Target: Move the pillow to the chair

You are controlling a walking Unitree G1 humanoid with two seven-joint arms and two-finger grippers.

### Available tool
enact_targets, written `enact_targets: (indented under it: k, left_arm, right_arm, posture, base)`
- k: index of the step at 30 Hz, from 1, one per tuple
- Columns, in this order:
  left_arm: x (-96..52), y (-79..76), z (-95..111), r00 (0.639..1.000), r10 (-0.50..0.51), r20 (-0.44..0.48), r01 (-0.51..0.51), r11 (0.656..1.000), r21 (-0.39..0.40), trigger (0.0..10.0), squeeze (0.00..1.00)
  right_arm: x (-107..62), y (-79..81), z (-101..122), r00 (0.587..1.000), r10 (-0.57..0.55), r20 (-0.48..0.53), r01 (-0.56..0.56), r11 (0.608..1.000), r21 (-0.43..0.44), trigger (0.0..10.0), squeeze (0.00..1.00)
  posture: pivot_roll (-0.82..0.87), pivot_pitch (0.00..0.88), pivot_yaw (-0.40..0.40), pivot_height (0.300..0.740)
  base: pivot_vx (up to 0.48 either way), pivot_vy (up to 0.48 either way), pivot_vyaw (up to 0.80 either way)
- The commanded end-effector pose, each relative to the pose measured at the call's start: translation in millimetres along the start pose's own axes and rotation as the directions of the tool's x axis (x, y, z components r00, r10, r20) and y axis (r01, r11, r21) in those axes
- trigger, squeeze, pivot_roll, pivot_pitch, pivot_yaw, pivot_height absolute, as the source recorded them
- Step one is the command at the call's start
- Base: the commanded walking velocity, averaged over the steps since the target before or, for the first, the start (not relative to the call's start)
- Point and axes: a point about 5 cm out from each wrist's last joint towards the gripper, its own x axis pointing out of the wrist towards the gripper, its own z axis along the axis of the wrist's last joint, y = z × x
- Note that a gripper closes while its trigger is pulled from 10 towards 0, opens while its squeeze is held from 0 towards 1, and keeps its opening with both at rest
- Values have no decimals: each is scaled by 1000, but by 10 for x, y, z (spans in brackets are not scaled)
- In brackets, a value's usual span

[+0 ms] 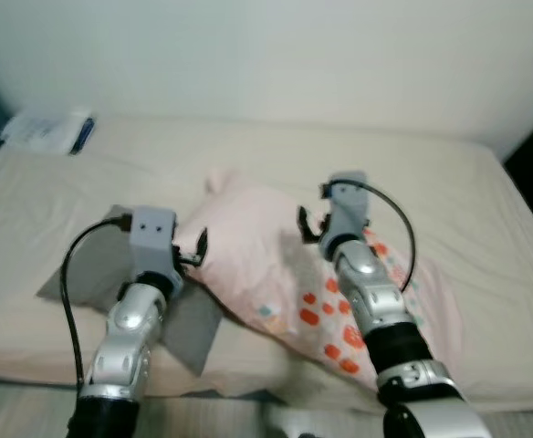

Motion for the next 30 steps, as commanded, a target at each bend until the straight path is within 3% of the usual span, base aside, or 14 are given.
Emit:
enact_targets:
  k: [1, 24, 30]
  left_arm:
    - [-52, 80, -60, 1000, 25, -20, -25, 1000, 7, 10000, 0]
    - [-61, 78, -54, 1000, 9, -9, -9, 1000, -10, 10000, 0]
    - [-50, 65, -97, 999, 9, -40, -8, 1000, 25, 10000, 0]
  right_arm:
    - [6, 57, 25, 1000, 14, 4, -14, 1000, 10, 10000, 0]
    - [-15, 71, -8, 1000, 15, -3, -15, 1000, 20, 10000, 0]
    - [-14, 61, -25, 1000, 6, -7, -6, 1000, 19, 10000, 0]
  posture:
    - [-11, 127, -49, 731]
    - [-11, 113, -46, 731]
    - [-11, 114, -44, 731]
  base:
    - [0, 0, 0]
    - [0, 0, 0]
    - [0, 0, 0]
